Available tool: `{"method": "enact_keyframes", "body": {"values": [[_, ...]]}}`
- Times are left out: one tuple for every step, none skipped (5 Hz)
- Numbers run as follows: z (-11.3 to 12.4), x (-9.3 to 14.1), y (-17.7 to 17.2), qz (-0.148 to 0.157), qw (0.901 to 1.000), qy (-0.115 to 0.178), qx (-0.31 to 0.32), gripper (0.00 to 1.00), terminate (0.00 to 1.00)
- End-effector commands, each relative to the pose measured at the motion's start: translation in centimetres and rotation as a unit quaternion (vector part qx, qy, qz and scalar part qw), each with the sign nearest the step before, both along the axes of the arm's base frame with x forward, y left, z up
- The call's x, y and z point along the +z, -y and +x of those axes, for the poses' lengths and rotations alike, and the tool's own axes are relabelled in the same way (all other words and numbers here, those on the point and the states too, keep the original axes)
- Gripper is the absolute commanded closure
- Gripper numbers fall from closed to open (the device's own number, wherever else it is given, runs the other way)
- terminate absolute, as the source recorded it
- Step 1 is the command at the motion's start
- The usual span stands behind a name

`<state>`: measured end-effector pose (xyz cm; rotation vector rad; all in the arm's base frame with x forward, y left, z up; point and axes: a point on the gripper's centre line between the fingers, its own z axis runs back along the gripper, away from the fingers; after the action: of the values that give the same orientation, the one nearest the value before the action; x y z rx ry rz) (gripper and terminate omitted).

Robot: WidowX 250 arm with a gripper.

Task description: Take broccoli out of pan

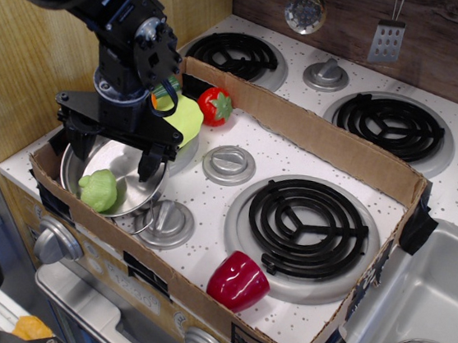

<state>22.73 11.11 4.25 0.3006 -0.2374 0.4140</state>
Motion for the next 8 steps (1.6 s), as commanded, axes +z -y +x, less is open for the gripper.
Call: {"method": "enact_keyframes", "body": {"values": [[-0.2, -1.1, -0.1, 0.007, 0.9999, 0.012, 0.007, 0.0, 0.0], [-0.2, -1.6, 0.1, 0.015, 0.9995, 0.021, 0.02, 0.0, 0.0], [-0.2, -1.9, 0.0, 0.016, 0.9994, 0.023, 0.019, 0.0, 0.0], [-0.5, -2.2, 0.2, 0.027, 0.9986, 0.034, 0.031, 0.0, 0.0], [-0.8, -2.6, -0.2, 0.016, 0.9986, 0.037, 0.033, 1.0, 0.0], [-1.0, -2.2, -0.4, 0.011, 0.9983, 0.038, 0.042, 1.0, 0.0], [-0.9, -0.7, -0.4, 0.005, 0.9976, 0.046, 0.051, 1.0, 0.0], [-0.3, 1.2, -0.4, -0.002, 0.9976, 0.037, 0.059, 1.0, 0.0]]}}
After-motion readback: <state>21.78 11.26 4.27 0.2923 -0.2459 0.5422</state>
